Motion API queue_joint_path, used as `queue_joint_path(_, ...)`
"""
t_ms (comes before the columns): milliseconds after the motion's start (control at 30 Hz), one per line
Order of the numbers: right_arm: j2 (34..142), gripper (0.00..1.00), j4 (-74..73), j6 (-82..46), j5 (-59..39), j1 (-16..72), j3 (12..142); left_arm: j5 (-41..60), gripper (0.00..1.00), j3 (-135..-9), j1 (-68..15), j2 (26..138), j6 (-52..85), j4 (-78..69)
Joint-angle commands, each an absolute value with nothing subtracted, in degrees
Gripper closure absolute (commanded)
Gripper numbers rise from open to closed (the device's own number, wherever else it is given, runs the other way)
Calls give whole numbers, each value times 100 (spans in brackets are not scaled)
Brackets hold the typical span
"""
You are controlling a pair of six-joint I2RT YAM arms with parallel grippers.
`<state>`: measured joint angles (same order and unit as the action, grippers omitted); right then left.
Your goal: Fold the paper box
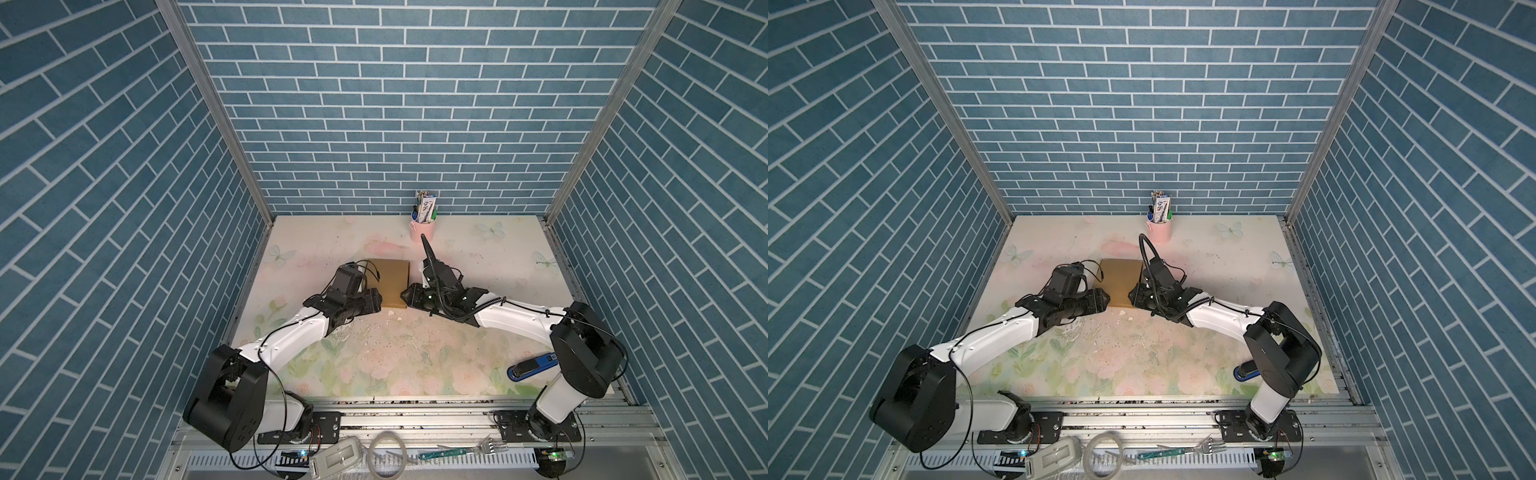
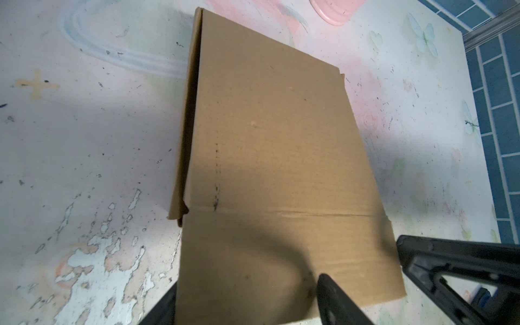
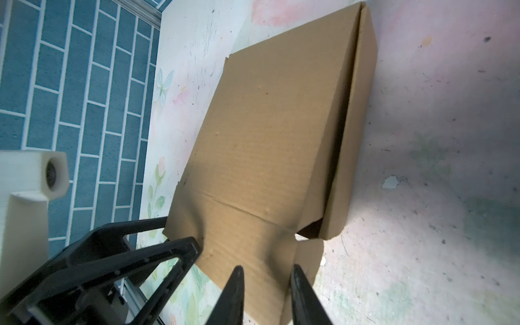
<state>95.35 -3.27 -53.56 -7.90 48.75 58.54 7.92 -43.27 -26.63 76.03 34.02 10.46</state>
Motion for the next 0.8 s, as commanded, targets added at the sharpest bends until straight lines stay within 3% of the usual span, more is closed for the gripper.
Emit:
queue_joint_path(0, 9378, 70, -283, -5282, -721, 4931, 5904, 791, 28, -4388, -2660, 7478, 3339, 1206)
queue_joint_path(767, 9764, 74, -978, -5725, -1011, 4962, 5579, 799, 28, -4044, -2602, 7780, 3311, 930)
